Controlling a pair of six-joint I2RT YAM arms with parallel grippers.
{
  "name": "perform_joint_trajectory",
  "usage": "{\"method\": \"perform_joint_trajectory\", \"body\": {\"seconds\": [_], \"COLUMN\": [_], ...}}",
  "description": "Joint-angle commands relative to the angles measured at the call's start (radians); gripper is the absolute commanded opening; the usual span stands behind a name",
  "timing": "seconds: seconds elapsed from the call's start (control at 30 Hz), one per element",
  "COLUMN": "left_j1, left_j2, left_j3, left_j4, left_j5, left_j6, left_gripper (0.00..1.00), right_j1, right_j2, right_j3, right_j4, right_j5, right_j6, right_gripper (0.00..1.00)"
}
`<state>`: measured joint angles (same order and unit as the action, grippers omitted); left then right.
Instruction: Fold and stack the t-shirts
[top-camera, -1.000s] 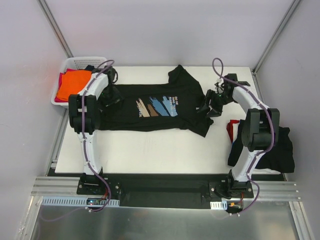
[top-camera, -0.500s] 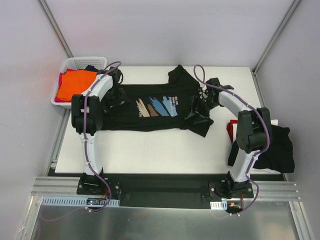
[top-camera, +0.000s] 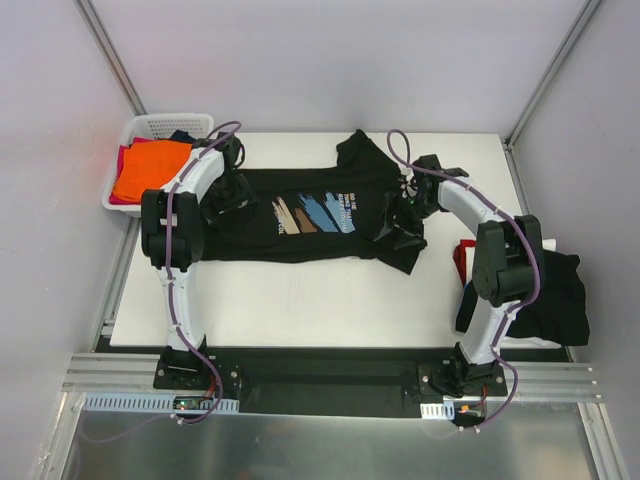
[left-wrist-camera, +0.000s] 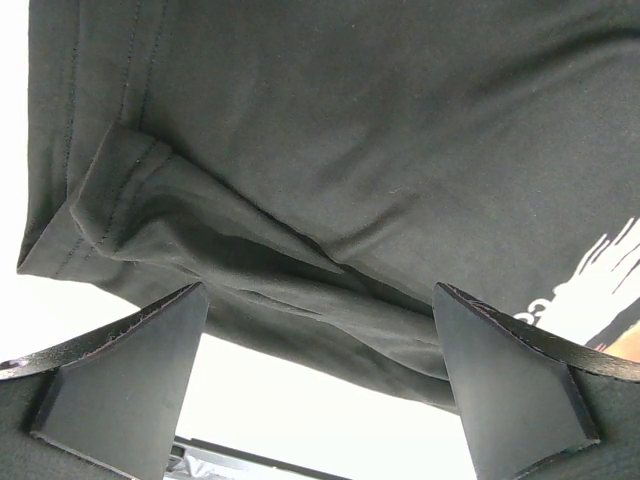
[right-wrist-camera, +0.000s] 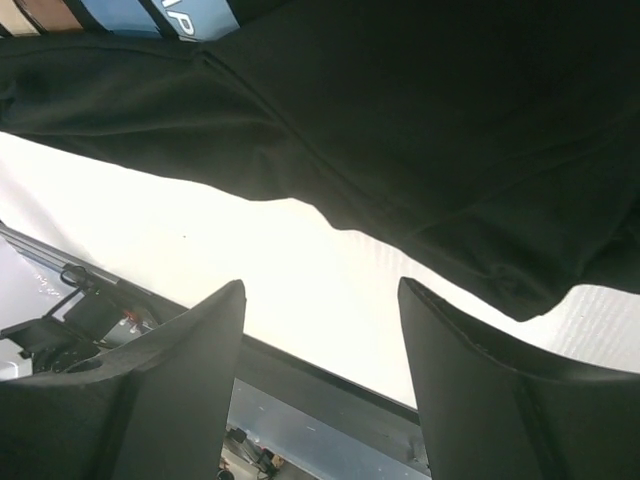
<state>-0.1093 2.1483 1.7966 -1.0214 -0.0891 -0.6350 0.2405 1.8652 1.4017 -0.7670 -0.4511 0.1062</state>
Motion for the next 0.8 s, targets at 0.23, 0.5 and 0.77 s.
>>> {"method": "perform_joint_trajectory", "body": {"seconds": [0.23,0.5,0.77], "left_j1": [0.01,0.008,0.01], "left_j2": [-0.045,-0.047,-0.048], "left_j3": [0.0,-0.02,-0.025], "left_j4": [-0.011,-0.011,-0.009], "left_j5": [-0.001,-0.009,-0.012], "left_j6": [0.017,0.024,0.032], "left_gripper": [0.95,0.95,0.95], "right_j1": [-0.044,-0.055,-0.052], "right_j2": [-0.051,0.012,0.106], "right_j3": [-0.033,-0.063,0.019], "right_j4": [-0.012,0.058,0.084], "right_j5": [0.022,0.015,0.006], "right_j6": [-0.046,-0.049,-0.031], "right_gripper": [0.66,0.66,0.61]}}
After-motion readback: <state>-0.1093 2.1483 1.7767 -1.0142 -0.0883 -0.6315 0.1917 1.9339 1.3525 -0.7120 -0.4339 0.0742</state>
